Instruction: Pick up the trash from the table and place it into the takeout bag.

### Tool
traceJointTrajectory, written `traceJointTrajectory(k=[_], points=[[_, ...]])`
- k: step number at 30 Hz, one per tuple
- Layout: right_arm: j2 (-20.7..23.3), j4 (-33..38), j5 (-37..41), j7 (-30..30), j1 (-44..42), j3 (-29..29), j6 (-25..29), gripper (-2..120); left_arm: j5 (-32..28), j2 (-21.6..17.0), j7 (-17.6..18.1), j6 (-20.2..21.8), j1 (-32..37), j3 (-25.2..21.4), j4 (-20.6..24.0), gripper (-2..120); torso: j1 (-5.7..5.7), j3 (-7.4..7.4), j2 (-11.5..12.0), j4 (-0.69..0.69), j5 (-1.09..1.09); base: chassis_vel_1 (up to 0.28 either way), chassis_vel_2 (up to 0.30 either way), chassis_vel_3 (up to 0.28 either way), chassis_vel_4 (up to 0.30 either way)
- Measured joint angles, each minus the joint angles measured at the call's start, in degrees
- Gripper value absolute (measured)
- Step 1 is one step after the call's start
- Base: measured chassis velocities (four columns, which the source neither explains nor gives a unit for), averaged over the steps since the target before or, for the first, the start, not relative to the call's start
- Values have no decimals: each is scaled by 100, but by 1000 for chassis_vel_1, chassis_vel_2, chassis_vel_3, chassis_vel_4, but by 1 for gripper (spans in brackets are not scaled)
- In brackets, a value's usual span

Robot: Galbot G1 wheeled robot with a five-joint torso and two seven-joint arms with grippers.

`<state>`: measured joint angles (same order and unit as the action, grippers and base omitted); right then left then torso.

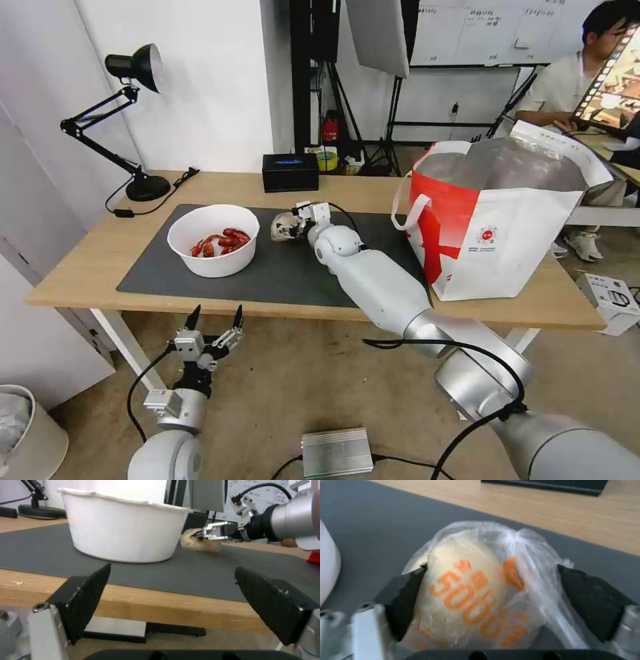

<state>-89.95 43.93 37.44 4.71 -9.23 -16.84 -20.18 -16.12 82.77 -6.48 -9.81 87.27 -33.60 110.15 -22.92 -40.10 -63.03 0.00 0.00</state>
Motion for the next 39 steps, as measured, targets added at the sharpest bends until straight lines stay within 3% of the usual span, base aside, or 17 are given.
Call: traceJointTrajectory(k=[12,14,18,21,26,35,37,39], points=[[4,54,-75,119,-77,90,-164,45,-24,25,2,0,24,-9,38,100,1,0,0,0,0,0,0,0,0],[15,96,-73,172,-101,89,-151,34,-26,32,4,0,30,-32,55,100,1,0,0,0,0,0,0,0,0],[44,164,-68,232,-143,83,-86,24,-28,31,5,0,46,-57,68,100,0,0,0,0,0,0,0,0,0],[142,339,-84,314,-255,39,61,10,-38,22,6,0,55,-77,80,100,0,-1,0,-1,0,0,0,0,0],[276,582,-75,437,-346,28,99,3,-44,12,9,0,52,-85,90,100,-1,-1,0,-1,0,0,0,0,0],[894,1485,183,590,-532,-143,191,3,-45,11,11,0,62,-83,102,100,0,-1,0,-1,0,0,0,0,0],[1427,2223,-18,457,-850,-287,636,3,-46,7,13,0,61,-93,129,100,0,-1,0,-2,0,0,0,0,0],[1636,2543,-281,408,-1026,-329,951,3,-46,-2,12,0,67,-93,128,100,0,-1,0,-1,0,0,0,0,0]])
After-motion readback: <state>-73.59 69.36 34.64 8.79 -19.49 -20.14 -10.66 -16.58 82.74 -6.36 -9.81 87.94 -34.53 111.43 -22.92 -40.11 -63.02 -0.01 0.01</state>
